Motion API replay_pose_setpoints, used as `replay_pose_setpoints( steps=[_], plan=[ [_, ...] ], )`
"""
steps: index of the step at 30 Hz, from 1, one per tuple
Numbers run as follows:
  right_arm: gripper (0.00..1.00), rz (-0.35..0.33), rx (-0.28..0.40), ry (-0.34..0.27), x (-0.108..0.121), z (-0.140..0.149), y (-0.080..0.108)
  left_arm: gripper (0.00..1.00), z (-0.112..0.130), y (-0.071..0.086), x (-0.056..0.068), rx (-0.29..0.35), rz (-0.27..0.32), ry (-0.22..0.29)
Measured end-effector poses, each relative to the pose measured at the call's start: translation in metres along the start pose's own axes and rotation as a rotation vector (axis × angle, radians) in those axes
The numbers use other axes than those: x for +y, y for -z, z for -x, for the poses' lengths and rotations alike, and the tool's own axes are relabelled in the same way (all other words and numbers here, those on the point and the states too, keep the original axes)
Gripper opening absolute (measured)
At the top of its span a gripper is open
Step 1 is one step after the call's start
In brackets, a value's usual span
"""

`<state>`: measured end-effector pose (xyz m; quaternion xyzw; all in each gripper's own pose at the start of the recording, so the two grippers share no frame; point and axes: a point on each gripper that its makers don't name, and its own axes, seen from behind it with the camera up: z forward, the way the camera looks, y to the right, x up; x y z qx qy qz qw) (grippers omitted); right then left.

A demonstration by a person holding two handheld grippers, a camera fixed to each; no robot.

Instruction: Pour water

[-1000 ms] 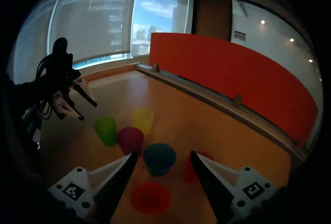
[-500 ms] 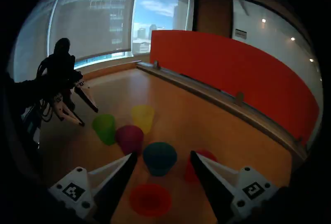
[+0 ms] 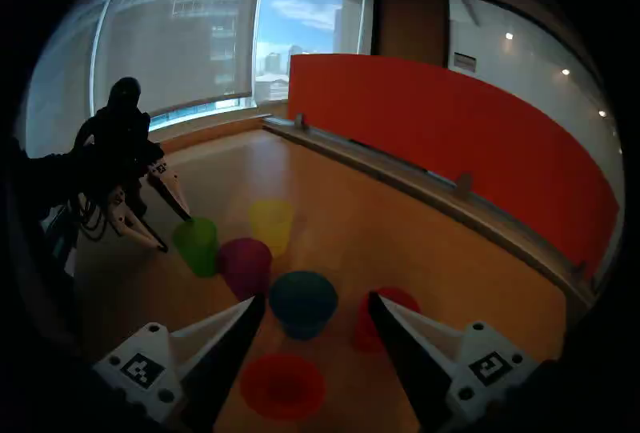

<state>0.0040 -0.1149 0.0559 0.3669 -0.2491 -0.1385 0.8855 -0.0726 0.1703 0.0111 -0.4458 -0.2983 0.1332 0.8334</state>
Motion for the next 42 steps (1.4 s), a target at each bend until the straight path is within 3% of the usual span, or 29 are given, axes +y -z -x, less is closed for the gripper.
replay_pose_setpoints(
  steps=[17, 42],
  plan=[
    [0.99, -0.004, -0.017, -0.01, 0.006, 0.009, -0.011, 0.83, 0.003, -0.021, -0.007, -0.038, 0.02, 0.012],
    [0.99, -0.008, -0.026, -0.025, 0.011, 0.016, -0.018, 0.83, -0.003, -0.042, -0.003, -0.048, 0.062, 0.008]
  ],
)
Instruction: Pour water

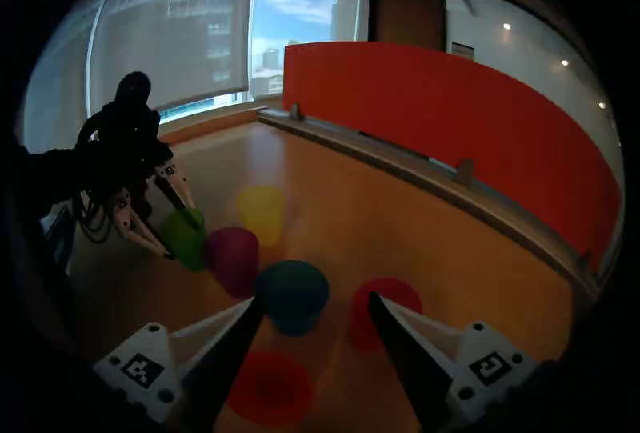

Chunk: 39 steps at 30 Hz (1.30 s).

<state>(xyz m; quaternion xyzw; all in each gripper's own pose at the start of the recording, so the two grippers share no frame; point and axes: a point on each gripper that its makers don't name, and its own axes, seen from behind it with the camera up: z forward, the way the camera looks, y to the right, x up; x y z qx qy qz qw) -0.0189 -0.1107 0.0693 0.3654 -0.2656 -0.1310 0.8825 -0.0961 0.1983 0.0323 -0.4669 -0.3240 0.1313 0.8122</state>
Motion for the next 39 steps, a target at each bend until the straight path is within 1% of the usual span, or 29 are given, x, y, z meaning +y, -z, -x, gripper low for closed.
replay_pose_setpoints(
  steps=[11, 17, 26, 29, 39],
  plan=[
    [0.99, -0.003, -0.005, -0.002, -0.001, 0.002, -0.003, 0.82, -0.005, -0.002, -0.012, 0.018, -0.039, 0.009],
    [0.99, -0.004, -0.012, -0.003, -0.001, 0.003, -0.004, 0.81, -0.007, 0.002, -0.008, 0.03, -0.021, 0.015],
    [1.0, -0.018, -0.027, 0.003, -0.007, 0.004, -0.009, 0.81, -0.02, 0.015, -0.01, 0.077, -0.031, 0.02],
    [0.99, -0.023, -0.034, 0.007, -0.01, 0.006, -0.011, 0.81, -0.022, 0.021, -0.011, 0.085, -0.036, 0.024],
    [0.99, -0.036, -0.069, 0.011, -0.017, 0.012, -0.019, 0.81, -0.027, 0.038, -0.014, 0.114, -0.065, 0.013]
  ],
)
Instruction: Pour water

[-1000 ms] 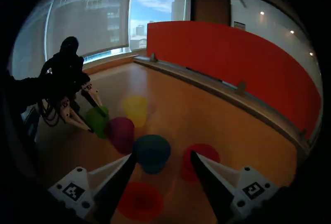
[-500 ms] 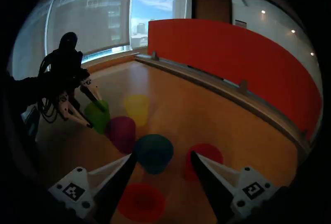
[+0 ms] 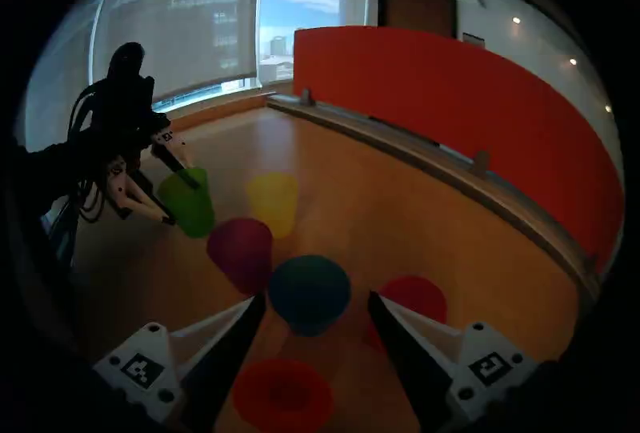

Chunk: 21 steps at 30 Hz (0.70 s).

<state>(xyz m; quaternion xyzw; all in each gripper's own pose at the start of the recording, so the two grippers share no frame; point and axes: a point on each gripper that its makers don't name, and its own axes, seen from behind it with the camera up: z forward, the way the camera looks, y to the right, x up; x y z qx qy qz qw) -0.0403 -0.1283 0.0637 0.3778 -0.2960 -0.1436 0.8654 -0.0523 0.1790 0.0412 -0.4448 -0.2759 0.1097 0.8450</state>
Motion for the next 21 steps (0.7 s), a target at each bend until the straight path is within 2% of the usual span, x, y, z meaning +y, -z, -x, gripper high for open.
replay_pose_setpoints(
  steps=[21],
  plan=[
    [0.99, -0.001, -0.084, 0.023, -0.006, 0.01, -0.017, 0.81, -0.033, 0.034, -0.02, 0.153, -0.071, 0.012]
  ],
)
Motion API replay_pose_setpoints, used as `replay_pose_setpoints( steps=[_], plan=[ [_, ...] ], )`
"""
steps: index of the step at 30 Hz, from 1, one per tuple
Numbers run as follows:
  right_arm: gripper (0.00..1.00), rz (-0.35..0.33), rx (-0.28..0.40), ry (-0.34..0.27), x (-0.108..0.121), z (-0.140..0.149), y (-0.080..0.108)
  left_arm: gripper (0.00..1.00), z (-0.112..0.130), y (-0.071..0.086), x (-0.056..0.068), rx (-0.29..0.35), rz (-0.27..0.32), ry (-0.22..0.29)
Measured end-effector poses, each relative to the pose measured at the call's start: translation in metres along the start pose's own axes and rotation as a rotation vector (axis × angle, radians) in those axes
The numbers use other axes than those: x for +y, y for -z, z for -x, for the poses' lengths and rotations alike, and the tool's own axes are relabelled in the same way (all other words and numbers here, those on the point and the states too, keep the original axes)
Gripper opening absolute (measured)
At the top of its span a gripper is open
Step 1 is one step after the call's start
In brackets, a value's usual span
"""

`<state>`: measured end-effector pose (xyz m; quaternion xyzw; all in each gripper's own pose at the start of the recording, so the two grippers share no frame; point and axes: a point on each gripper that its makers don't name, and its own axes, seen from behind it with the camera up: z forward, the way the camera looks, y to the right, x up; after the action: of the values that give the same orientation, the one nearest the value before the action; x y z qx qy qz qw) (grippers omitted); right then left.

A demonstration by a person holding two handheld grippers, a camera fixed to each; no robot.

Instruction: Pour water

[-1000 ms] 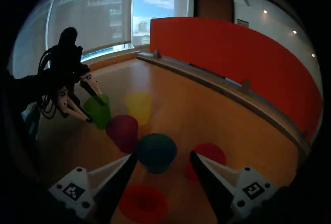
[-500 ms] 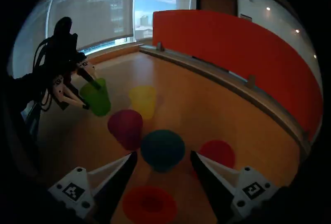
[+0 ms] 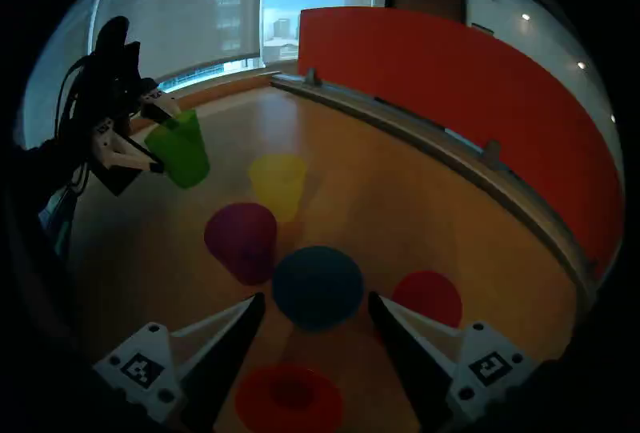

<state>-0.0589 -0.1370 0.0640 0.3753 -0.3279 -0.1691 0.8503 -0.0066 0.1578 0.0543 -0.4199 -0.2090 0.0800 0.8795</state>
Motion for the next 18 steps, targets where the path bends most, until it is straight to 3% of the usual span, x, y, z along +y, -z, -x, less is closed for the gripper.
replay_pose_setpoints(
  steps=[18],
  plan=[
    [1.0, 0.0, -0.067, 0.005, -0.001, 0.006, -0.01, 0.81, -0.024, 0.02, -0.007, 0.09, -0.037, -0.012]
  ],
)
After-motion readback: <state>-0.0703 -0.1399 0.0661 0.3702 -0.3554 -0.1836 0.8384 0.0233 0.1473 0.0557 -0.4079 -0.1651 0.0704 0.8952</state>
